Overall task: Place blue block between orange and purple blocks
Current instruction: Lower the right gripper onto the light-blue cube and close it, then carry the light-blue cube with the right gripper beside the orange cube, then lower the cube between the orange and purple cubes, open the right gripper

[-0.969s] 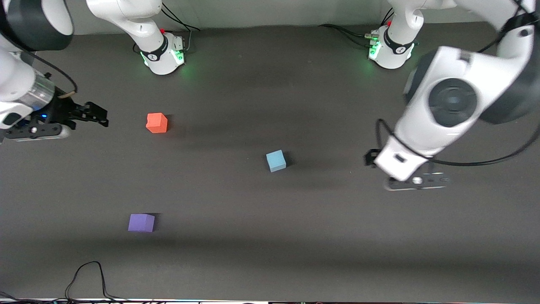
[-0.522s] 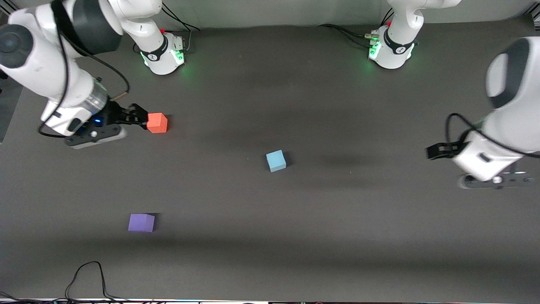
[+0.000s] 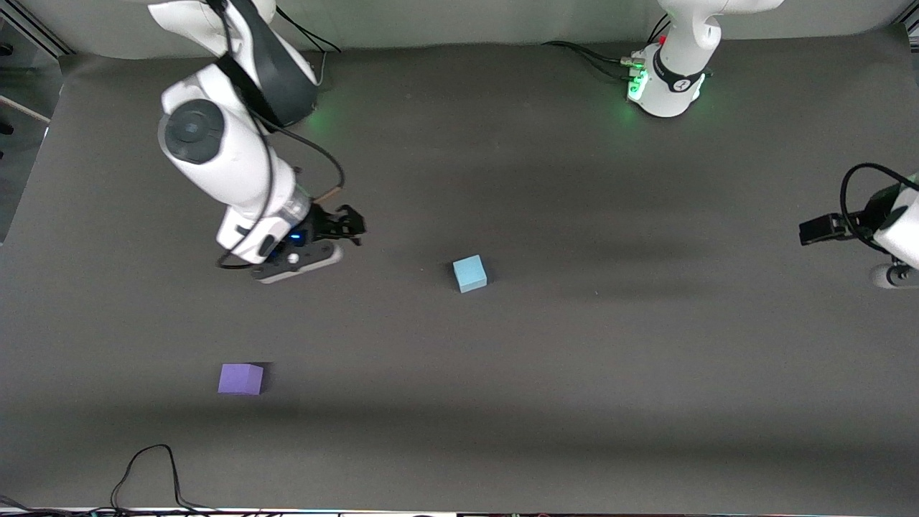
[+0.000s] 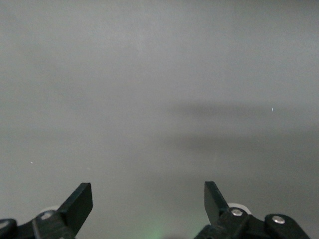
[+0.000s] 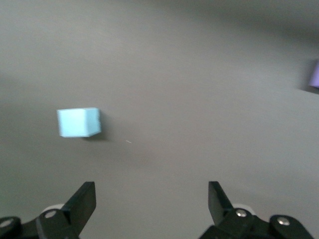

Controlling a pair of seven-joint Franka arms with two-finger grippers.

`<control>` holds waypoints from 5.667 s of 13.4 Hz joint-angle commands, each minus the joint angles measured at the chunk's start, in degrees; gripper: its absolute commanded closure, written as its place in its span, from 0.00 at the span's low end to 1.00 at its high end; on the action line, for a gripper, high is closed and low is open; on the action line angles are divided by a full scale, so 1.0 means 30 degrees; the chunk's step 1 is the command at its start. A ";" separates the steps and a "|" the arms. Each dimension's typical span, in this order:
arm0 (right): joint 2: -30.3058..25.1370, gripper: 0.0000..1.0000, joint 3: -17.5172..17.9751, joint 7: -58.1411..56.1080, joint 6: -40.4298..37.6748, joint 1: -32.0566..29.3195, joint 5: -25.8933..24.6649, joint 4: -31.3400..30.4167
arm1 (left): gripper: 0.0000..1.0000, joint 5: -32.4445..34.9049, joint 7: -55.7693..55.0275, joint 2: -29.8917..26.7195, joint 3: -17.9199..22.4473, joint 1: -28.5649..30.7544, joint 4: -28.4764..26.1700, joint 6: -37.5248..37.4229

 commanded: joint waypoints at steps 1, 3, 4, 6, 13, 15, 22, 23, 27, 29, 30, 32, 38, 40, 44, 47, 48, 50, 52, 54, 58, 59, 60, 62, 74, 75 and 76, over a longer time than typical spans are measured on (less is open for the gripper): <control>0.3021 0.00 0.1992 0.3077 0.1316 0.0010 -0.1266 0.2232 | 0.00 0.0227 -0.0638 -0.1211 -0.2807 0.2552 -0.1507 0.0650; 0.6151 0.00 0.3078 0.5359 0.2196 0.0769 -0.4918 0.4163 | 0.00 0.0228 -0.0725 -0.1299 -0.2813 0.2412 -0.1275 0.0504; 0.7733 0.00 0.3489 0.6939 0.2780 0.1498 -0.6764 0.5072 | 0.00 0.0228 -0.0697 -0.1270 -0.2842 0.2412 -0.1157 0.0475; 0.9908 0.00 0.3348 1.0047 0.3371 0.3692 -0.9118 0.6626 | 0.00 0.0198 -0.0696 -0.1241 -0.2872 0.2412 -0.1156 0.0503; 1.3546 0.00 0.2292 1.4420 0.3752 0.5255 -1.3688 0.6547 | 0.00 -0.0534 -0.0809 -0.0596 -0.2813 0.2824 -0.0661 0.0652; 1.3696 0.00 0.2292 1.5010 0.4567 0.5314 -1.3815 0.6430 | 0.00 -0.0388 -0.0901 -0.0508 -0.2872 0.2763 -0.0423 0.0066; 1.3316 0.00 0.2321 1.4835 0.5130 0.5168 -1.3668 0.6253 | 0.00 -0.0388 -0.0756 -0.0479 -0.2872 0.2763 -0.0423 0.0005; 1.3316 0.00 0.2350 1.4893 0.5130 0.5196 -1.3639 0.6253 | 0.00 -0.0388 -0.0639 -0.0479 -0.2872 0.2793 -0.0423 0.0005; 1.3374 0.00 0.2351 1.5157 0.5130 0.5196 -1.3610 0.5903 | 0.00 -0.0359 -0.0901 -0.0450 -0.2872 0.2705 -0.0423 -0.0111; 1.3316 0.00 0.2351 1.5477 0.5188 0.5168 -1.3580 0.5086 | 0.00 -0.0387 -0.0872 -0.0420 -0.2872 0.2734 -0.0423 -0.0112; 1.3316 0.00 0.2351 1.5799 0.5188 0.5167 -1.3609 0.4965 | 0.00 -0.0388 -0.0901 -0.0449 -0.2872 0.2734 -0.0423 -0.0112; 1.3316 0.14 0.2351 1.5745 0.5159 0.5167 -1.3609 0.4993 | 0.00 -0.0359 -0.0930 -0.0449 -0.2872 0.2734 -0.0423 -0.0141; 1.3054 0.49 0.2380 1.5567 0.3675 0.4730 -1.3580 0.4964 | 0.00 -0.0358 -0.2974 -0.0449 -0.2930 0.2296 -0.0394 -0.0229; 1.2003 0.49 0.2497 1.5335 0.2410 0.3912 -1.2738 0.4964 | 0.00 -0.0329 -0.3069 -0.0478 -0.2931 0.2031 -0.0394 -0.0171; 0.8110 0.49 0.1362 1.0979 -0.0196 0.2503 -0.7993 0.4673 | 0.00 -0.0358 -0.2894 -0.0537 -0.2901 0.2207 -0.0365 -0.0258; 0.4188 0.49 -0.2467 0.6008 -0.0058 0.2121 -0.4369 0.2013 | 0.00 -0.0358 -0.2864 -0.0566 -0.2901 0.2148 -0.0277 -0.0258; 0.3044 0.49 -0.4136 0.4074 0.0176 0.2149 -0.2582 0.1077 | 0.00 -0.0358 -0.2864 -0.0624 -0.2901 0.2206 -0.0277 -0.0345; 0.0788 0.49 -0.6341 0.1021 0.1575 0.2208 -0.0782 -0.2136 | 0.00 -0.0358 -0.2864 -0.0712 -0.2843 0.2236 -0.0277 -0.0375; -0.1032 0.49 -0.7923 -0.0188 0.4092 0.2150 -0.0777 -0.5888 | 0.00 -0.0388 -0.2864 -0.0713 -0.2813 0.2236 -0.0277 -0.0346; -0.1479 0.49 -0.9857 -0.2002 0.5882 0.2179 -0.0573 -0.8034 | 0.00 -0.0388 -0.2835 -0.0684 -0.2813 0.2265 -0.0277 -0.0201; 0.0097 0.49 -1.1505 -0.3534 1.0547 0.2120 -0.0543 -1.0622 | 0.00 -0.0680 -0.2806 -0.0537 -0.2696 0.2617 -0.0335 0.0004; 0.0306 0.49 -1.1594 -0.3505 1.0695 0.2091 -0.0543 -1.0622 | 0.00 -0.0767 -0.2806 -0.0566 -0.2696 0.2646 -0.0393 0.0005; 0.0453 0.49 -1.1653 -0.3475 1.0783 0.2004 -0.0543 -1.0622 | 0.00 -0.0826 -0.2806 -0.0595 -0.2667 0.2646 -0.0510 -0.0024; 0.1007 0.49 -1.1653 -0.3388 1.1104 0.1887 -0.0340 -1.0593 | 0.00 -0.0856 -0.2835 -0.0625 -0.2667 0.2646 -0.0570 0.0005; 0.1978 0.43 -1.1595 -0.3212 1.1839 0.1915 0.0365 -1.0183 | 0.00 -0.0827 -0.2455 -0.0625 -0.2696 0.2617 -0.0540 -0.0053; 0.1978 0.43 -1.1595 -0.3212 1.1781 0.1886 0.0365 -1.0125 | 0.00 -0.0827 -0.2454 -0.0625 -0.2696 0.2617 -0.0540 -0.0053; 0.1978 0.43 -1.1566 -0.3212 1.1722 0.1886 0.0365 -1.0066 | 0.00 -0.0827 -0.2454 -0.0625 -0.2696 0.2617 -0.0540 -0.0053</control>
